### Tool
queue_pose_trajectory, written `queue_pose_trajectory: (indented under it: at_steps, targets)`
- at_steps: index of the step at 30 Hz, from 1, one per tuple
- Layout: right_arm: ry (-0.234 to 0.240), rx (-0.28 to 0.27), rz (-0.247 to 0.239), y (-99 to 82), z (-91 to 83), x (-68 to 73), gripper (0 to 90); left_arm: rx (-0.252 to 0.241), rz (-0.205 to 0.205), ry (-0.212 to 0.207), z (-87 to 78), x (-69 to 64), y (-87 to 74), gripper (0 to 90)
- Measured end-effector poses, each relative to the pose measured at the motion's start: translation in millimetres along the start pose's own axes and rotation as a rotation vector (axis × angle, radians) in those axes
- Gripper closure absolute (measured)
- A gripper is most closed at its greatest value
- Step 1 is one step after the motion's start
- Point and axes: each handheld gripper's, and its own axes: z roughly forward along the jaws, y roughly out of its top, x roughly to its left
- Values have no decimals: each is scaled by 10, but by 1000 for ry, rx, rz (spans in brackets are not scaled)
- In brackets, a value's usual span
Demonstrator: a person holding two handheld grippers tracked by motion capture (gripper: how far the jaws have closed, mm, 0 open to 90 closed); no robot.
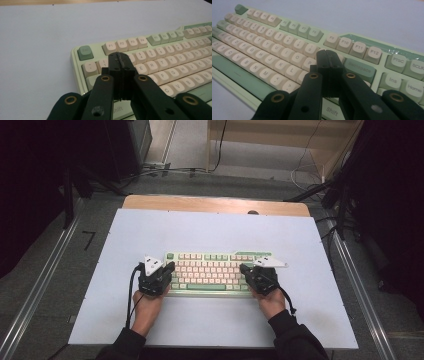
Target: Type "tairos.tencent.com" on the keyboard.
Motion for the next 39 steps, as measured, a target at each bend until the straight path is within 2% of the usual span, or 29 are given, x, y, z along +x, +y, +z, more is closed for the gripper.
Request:
queue_pose_trajectory:
  at_steps: [7,15,19,23,26,30,31,39]
  targets:
    - [10,9,-19,5,44,101,876,8,13,-16,50,-77,15,900]
    - [22,16,-18,10,79,103,876,24,21,-34,112,-130,14,900]
    - [19,15,-15,14,82,100,875,35,42,-44,182,-218,26,900]
    - [23,12,-6,17,73,102,876,40,42,-57,221,-253,44,900]
    - [25,15,-12,14,78,111,876,50,56,-66,259,-291,49,900]
    - [31,14,-5,18,69,108,876,69,58,-91,324,-376,75,900]
    - [31,16,-6,17,73,109,875,73,70,-95,334,-397,79,900]
    - [29,11,-10,24,68,106,876,81,81,-117,379,-447,122,900]
